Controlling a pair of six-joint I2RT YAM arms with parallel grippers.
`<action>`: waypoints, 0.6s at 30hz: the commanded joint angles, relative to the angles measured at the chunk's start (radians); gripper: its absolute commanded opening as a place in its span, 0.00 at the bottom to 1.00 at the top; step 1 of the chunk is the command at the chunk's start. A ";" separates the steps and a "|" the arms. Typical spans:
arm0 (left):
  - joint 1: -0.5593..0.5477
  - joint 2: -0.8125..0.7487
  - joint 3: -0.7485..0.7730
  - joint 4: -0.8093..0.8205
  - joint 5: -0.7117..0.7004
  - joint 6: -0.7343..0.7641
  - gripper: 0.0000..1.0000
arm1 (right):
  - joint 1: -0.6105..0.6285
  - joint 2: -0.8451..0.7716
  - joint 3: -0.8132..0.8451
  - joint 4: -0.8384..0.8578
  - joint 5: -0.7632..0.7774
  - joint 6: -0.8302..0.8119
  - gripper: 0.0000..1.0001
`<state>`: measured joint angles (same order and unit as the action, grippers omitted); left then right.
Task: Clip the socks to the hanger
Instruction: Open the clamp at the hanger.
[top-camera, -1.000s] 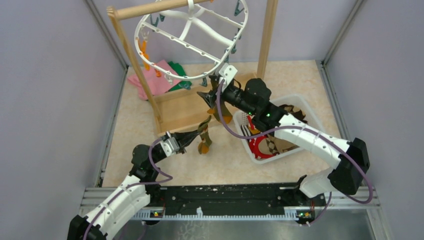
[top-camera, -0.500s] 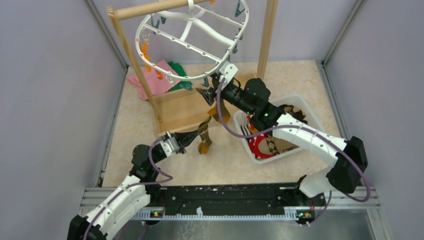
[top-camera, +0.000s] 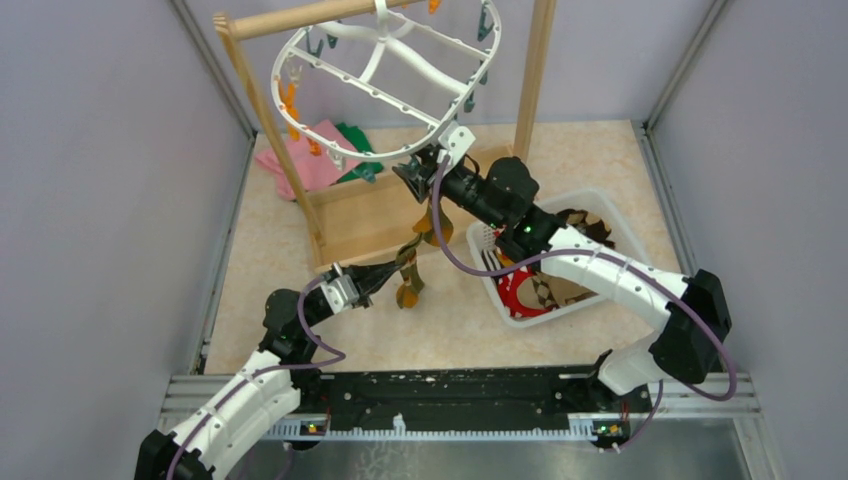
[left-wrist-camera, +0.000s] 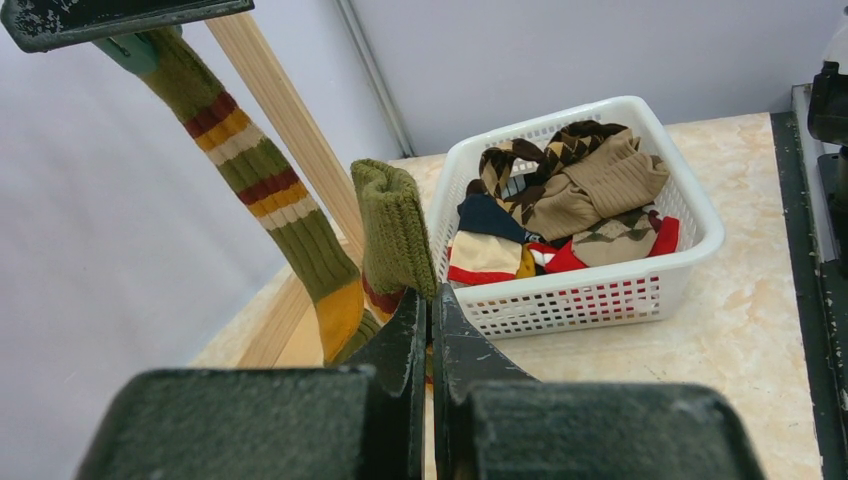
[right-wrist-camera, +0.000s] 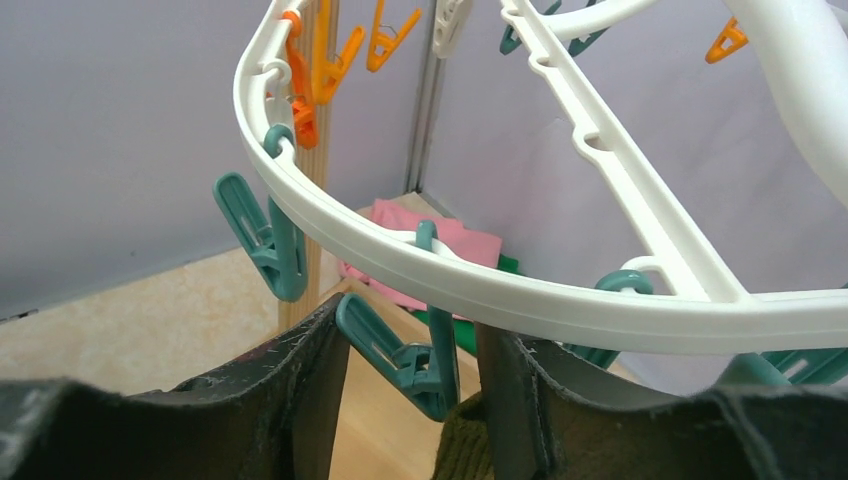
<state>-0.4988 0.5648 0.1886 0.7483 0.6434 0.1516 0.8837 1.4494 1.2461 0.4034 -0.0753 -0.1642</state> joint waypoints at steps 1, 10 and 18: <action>-0.003 -0.009 -0.003 0.051 0.024 0.009 0.00 | 0.015 0.001 0.061 0.058 0.009 -0.001 0.47; -0.003 -0.005 -0.003 0.051 0.026 0.007 0.00 | 0.023 -0.012 0.030 0.089 -0.011 -0.037 0.58; -0.003 0.000 0.001 0.055 0.033 0.004 0.00 | 0.024 -0.022 0.009 0.122 0.012 -0.073 0.61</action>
<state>-0.4988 0.5655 0.1886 0.7483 0.6533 0.1513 0.8967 1.4506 1.2449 0.4480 -0.0750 -0.2127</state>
